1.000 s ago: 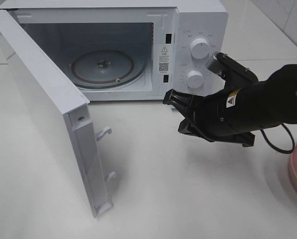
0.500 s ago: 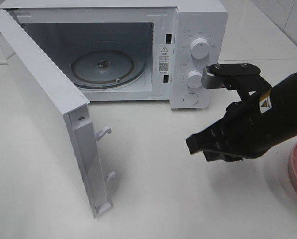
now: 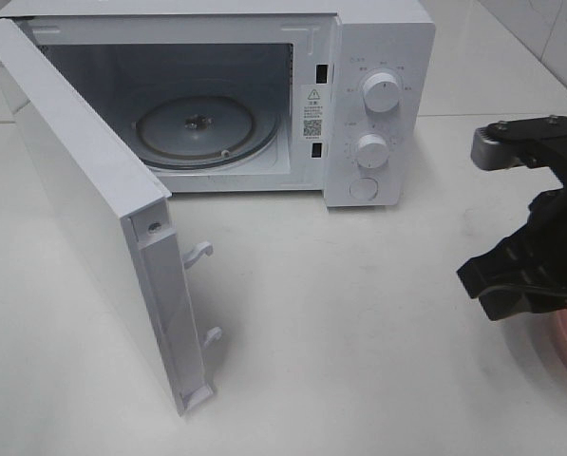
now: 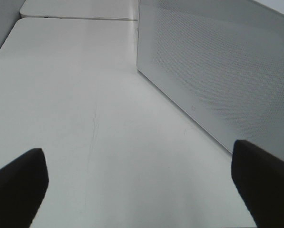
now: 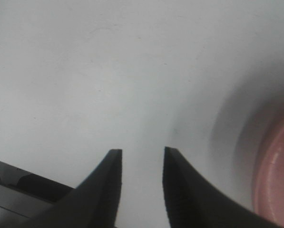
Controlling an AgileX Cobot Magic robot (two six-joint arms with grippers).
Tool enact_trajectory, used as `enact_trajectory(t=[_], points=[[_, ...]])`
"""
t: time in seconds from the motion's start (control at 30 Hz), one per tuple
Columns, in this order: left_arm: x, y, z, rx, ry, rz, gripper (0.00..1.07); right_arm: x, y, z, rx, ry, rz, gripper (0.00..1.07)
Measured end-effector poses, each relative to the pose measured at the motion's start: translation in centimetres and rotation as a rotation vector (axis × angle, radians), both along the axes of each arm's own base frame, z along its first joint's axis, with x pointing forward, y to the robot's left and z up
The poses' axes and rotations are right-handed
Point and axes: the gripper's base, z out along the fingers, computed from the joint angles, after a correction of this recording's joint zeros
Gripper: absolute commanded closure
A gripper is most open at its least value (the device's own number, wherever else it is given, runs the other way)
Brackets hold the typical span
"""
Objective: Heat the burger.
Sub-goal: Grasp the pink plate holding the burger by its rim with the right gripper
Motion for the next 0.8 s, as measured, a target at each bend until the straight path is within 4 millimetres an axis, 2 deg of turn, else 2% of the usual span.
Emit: enact_trajectory(t=[0.07, 0.1, 0.17, 0.47, 0.8], points=[[0.0, 0.0, 0.0, 0.000, 0.000, 0.000, 0.09, 0.3, -1.7, 0.1, -0.026, 0.005, -0.060, 0.23], [0.0, 0.0, 0.0, 0.000, 0.000, 0.000, 0.09, 0.3, -1.7, 0.1, -0.026, 0.005, -0.060, 0.23], [0.0, 0.0, 0.0, 0.000, 0.000, 0.000, 0.09, 0.6, -2.9, 0.1, -0.046, 0.002, -0.104, 0.06], [0.0, 0.0, 0.0, 0.000, 0.000, 0.000, 0.09, 1.3, -4.7, -0.6, -0.092, 0.022, -0.158, 0.07], [0.0, 0.0, 0.0, 0.000, 0.000, 0.000, 0.09, 2.8, -5.6, -3.9, -0.188, 0.125, -0.205, 0.11]])
